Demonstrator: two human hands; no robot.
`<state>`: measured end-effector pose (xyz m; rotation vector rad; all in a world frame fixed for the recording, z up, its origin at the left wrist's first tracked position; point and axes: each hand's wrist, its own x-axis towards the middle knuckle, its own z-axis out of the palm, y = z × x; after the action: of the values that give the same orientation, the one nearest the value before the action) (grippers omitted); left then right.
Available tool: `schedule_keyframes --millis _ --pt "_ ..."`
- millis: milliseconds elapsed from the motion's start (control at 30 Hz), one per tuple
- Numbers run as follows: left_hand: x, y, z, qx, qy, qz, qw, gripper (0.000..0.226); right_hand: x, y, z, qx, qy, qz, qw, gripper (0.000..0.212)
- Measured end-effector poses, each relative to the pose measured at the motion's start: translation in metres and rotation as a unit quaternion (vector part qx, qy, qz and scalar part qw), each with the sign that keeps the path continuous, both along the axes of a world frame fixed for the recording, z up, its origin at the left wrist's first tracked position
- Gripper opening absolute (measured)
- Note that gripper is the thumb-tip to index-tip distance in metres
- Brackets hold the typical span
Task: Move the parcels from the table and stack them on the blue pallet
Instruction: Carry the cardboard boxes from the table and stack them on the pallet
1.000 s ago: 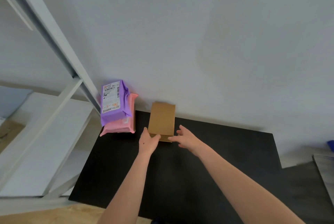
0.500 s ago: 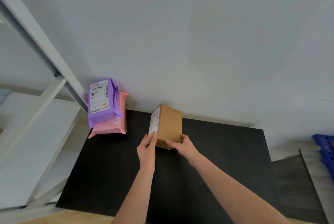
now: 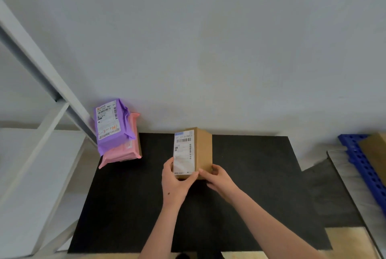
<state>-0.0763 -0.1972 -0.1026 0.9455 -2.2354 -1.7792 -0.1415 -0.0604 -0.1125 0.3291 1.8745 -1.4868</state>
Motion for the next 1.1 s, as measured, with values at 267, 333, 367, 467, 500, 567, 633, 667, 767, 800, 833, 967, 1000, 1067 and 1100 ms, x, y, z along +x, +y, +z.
schedule_keyframes --millis 267,333,367,467,500,567,633,667,767,800,833,967,1000,1067,1100 --pt "0.026 0.023 0.024 -0.018 0.023 -0.105 0.994 0.095 0.048 0.039 0.012 -0.015 0.039 -0.075 0.996 0.103" --pt "0.030 0.033 0.030 -0.008 0.016 -0.131 0.991 0.101 0.060 0.055 0.017 -0.012 0.057 -0.088 0.994 0.107" --pt "0.031 0.038 0.033 -0.005 0.013 -0.144 0.989 0.103 0.066 0.063 0.019 -0.009 0.062 -0.095 0.994 0.105" --pt "0.035 0.059 0.042 -0.011 0.011 -0.188 0.982 0.105 0.079 0.090 0.029 0.005 0.077 -0.123 0.989 0.086" --pt "0.037 0.067 0.045 -0.015 0.012 -0.202 0.979 0.104 0.083 0.099 0.033 0.003 0.082 -0.134 0.988 0.082" --pt "0.039 0.082 0.050 -0.023 0.017 -0.231 0.972 0.100 0.090 0.119 0.042 -0.009 0.090 -0.156 0.984 0.078" --pt "0.041 0.097 0.057 -0.030 0.008 -0.262 0.965 0.097 0.098 0.139 0.051 -0.034 0.086 -0.187 0.978 0.074" --pt "0.041 0.104 0.060 -0.027 0.000 -0.275 0.961 0.096 0.101 0.150 0.056 -0.048 0.082 -0.203 0.974 0.071" --pt "0.040 0.131 0.070 -0.019 -0.007 -0.301 0.953 0.093 0.113 0.183 0.068 -0.080 0.087 -0.231 0.966 0.062" --pt "0.040 0.142 0.073 -0.021 -0.005 -0.309 0.951 0.092 0.118 0.195 0.071 -0.087 0.093 -0.237 0.963 0.060" --pt "0.041 0.155 0.077 -0.022 -0.002 -0.316 0.948 0.089 0.122 0.208 0.074 -0.093 0.102 -0.246 0.959 0.058" --pt "0.050 0.214 0.089 -0.032 0.004 -0.348 0.937 0.085 0.141 0.269 0.085 -0.102 0.144 -0.289 0.941 0.041" --pt "0.054 0.230 0.091 -0.031 0.005 -0.353 0.935 0.086 0.147 0.286 0.087 -0.107 0.153 -0.297 0.936 0.038" --pt "0.063 0.264 0.095 -0.025 0.014 -0.362 0.932 0.089 0.159 0.324 0.093 -0.125 0.171 -0.308 0.928 0.037" --pt "0.067 0.277 0.096 -0.020 0.020 -0.365 0.931 0.090 0.164 0.340 0.095 -0.132 0.178 -0.308 0.925 0.040"
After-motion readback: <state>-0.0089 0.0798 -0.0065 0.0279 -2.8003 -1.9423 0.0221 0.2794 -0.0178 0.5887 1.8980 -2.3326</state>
